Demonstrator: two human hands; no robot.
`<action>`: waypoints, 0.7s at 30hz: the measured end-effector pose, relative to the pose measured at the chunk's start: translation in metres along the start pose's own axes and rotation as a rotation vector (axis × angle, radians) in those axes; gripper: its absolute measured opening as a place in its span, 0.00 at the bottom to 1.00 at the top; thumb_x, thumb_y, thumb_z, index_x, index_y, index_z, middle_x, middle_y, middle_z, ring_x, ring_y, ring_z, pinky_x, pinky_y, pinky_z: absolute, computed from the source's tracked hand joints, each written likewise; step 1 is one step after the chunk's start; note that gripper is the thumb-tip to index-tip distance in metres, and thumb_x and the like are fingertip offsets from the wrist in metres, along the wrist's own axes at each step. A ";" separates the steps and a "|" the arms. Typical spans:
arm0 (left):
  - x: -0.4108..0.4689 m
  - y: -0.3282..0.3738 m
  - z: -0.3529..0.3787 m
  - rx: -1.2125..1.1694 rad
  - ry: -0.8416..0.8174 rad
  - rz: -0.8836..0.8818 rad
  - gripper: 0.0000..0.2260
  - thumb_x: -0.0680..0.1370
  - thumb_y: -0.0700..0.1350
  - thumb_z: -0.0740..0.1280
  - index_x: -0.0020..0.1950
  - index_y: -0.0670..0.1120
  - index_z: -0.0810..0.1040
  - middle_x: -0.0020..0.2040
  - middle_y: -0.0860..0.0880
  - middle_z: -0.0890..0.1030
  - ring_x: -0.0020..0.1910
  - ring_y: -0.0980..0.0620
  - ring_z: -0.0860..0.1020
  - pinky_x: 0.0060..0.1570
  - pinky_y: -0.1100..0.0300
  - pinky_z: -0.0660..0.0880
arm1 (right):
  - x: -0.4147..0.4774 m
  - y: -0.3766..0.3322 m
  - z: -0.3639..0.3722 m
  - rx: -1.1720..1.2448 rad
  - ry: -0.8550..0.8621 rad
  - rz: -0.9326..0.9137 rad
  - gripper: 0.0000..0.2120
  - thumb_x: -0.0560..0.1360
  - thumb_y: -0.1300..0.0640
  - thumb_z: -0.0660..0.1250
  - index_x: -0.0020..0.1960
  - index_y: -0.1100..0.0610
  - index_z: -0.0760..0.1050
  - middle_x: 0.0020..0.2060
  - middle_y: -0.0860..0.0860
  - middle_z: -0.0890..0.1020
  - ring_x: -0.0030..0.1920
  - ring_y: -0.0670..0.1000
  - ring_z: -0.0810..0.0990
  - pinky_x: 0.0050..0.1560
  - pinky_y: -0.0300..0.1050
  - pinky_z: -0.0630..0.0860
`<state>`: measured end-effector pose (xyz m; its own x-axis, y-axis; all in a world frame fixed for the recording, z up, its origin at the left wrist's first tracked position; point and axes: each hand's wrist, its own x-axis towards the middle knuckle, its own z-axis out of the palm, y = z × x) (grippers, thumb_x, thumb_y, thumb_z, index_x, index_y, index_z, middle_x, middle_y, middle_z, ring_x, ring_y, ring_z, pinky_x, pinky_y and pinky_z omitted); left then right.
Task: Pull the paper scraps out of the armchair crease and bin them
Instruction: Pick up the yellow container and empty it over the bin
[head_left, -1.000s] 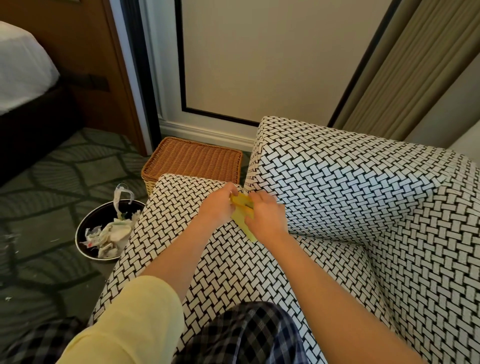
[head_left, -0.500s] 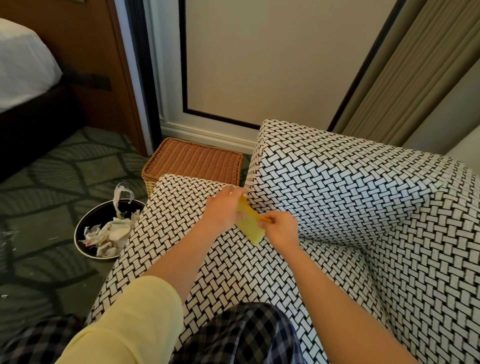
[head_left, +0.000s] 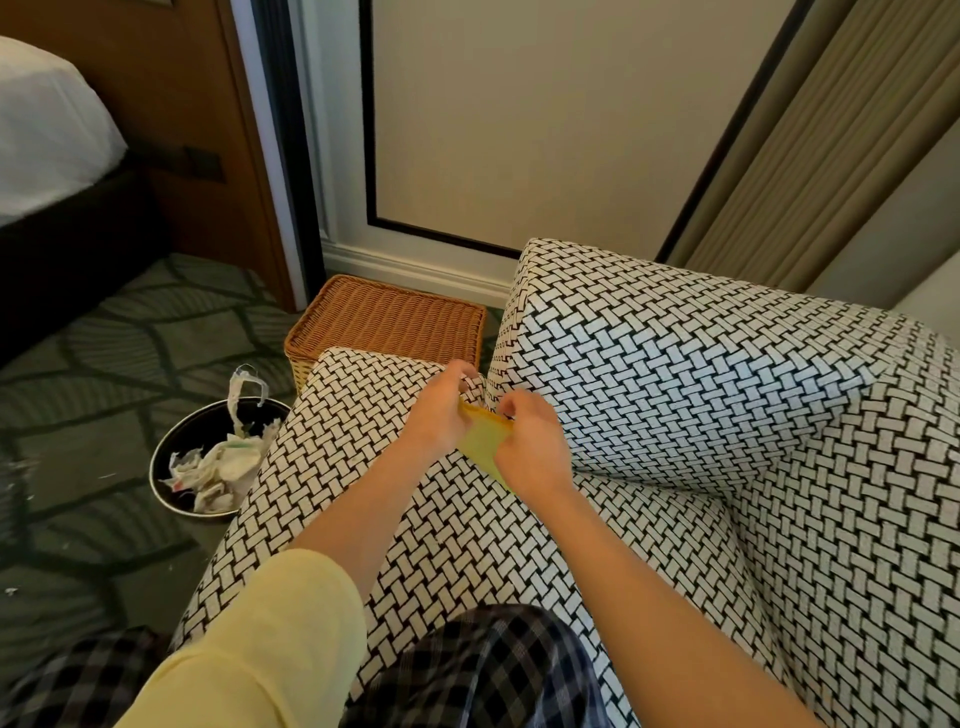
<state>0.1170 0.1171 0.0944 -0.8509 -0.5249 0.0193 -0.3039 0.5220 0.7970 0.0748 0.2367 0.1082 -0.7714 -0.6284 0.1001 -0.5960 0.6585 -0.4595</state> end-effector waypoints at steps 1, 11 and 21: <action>0.000 -0.003 0.000 -0.046 0.021 0.004 0.24 0.70 0.27 0.65 0.63 0.43 0.69 0.60 0.44 0.73 0.55 0.44 0.75 0.49 0.56 0.72 | 0.003 -0.005 0.003 0.015 -0.020 -0.004 0.19 0.72 0.69 0.60 0.61 0.58 0.69 0.59 0.52 0.73 0.59 0.52 0.71 0.56 0.46 0.73; -0.007 -0.010 -0.010 -0.146 0.066 0.102 0.20 0.72 0.27 0.62 0.61 0.44 0.70 0.54 0.48 0.71 0.43 0.53 0.71 0.45 0.59 0.74 | 0.020 -0.024 0.025 0.314 -0.153 0.181 0.17 0.76 0.45 0.60 0.57 0.54 0.79 0.47 0.52 0.80 0.45 0.51 0.77 0.44 0.46 0.74; -0.009 -0.011 -0.006 -0.093 0.079 -0.006 0.08 0.69 0.32 0.70 0.47 0.39 0.77 0.38 0.49 0.77 0.35 0.55 0.74 0.33 0.75 0.71 | 0.018 -0.031 0.018 0.186 0.000 0.114 0.11 0.76 0.57 0.62 0.40 0.60 0.80 0.35 0.54 0.80 0.35 0.50 0.74 0.33 0.42 0.69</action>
<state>0.1312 0.1120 0.0890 -0.8117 -0.5811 0.0593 -0.2646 0.4562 0.8496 0.0833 0.1979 0.1086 -0.8317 -0.5540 0.0384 -0.4535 0.6376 -0.6227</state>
